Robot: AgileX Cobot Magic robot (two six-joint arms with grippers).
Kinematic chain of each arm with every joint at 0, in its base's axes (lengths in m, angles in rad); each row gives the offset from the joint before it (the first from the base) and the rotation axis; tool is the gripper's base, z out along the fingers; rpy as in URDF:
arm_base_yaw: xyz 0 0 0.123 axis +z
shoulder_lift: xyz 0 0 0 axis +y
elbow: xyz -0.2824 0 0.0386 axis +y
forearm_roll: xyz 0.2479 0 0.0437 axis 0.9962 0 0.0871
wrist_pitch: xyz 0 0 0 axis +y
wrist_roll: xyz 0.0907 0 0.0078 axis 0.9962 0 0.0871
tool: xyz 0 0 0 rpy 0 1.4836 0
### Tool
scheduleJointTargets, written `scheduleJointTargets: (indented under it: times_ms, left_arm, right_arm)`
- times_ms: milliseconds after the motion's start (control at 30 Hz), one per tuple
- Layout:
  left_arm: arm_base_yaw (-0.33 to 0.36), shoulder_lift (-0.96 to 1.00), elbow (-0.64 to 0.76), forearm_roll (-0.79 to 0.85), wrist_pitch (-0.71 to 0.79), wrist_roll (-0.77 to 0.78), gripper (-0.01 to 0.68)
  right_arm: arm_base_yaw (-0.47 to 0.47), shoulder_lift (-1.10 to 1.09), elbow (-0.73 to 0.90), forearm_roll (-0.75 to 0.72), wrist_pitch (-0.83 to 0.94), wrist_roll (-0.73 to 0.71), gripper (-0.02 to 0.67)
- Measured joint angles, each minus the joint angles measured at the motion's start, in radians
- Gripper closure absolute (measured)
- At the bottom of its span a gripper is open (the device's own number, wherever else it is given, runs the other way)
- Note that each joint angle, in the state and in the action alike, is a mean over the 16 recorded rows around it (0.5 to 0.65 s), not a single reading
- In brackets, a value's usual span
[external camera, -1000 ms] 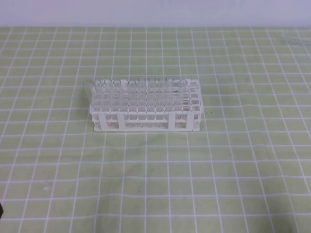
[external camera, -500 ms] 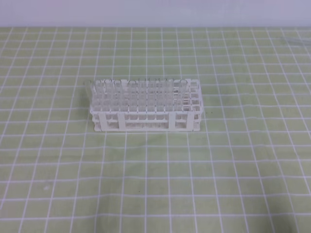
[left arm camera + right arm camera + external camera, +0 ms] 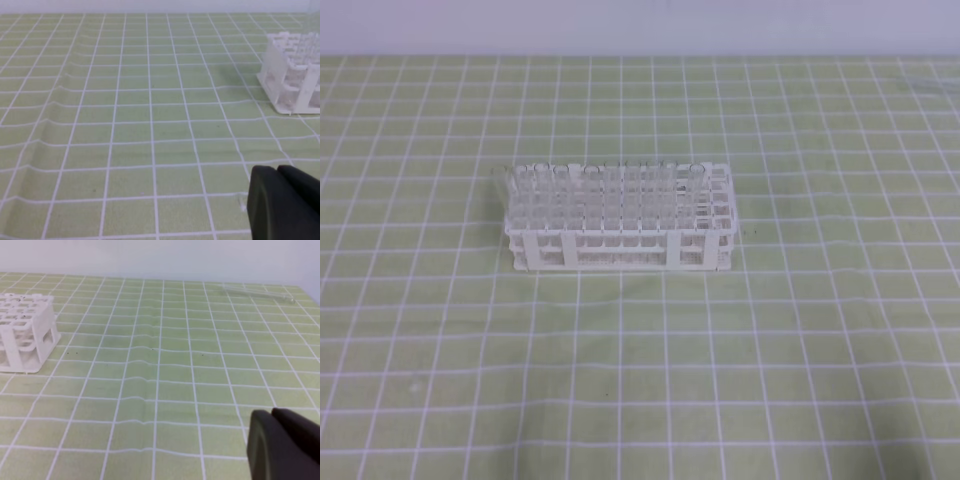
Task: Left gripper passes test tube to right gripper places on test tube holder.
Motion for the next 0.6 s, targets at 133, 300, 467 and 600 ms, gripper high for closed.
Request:
scheduleJointTargets:
  times_ms: [133, 300, 467, 600]
  left_arm:
    - [0.0, 0.0, 0.0, 0.0, 0.0, 0.0, 0.676]
    - [0.0, -0.002, 0.001, 0.0, -0.001, 0.0, 0.676]
    - [0.0, -0.005, 0.002, 0.0, -0.002, 0.0, 0.676]
    - [0.0, -0.007, 0.003, 0.0, -0.003, 0.0, 0.676]
  right_arm:
    - [0.0, 0.0, 0.0, 0.0, 0.0, 0.0, 0.666]
    - [0.0, 0.001, 0.0, 0.0, 0.0, 0.0, 0.666]
    - [0.0, 0.002, 0.0, 0.0, 0.0, 0.0, 0.666]
    - [0.0, 0.002, 0.0, 0.0, 0.0, 0.0, 0.666]
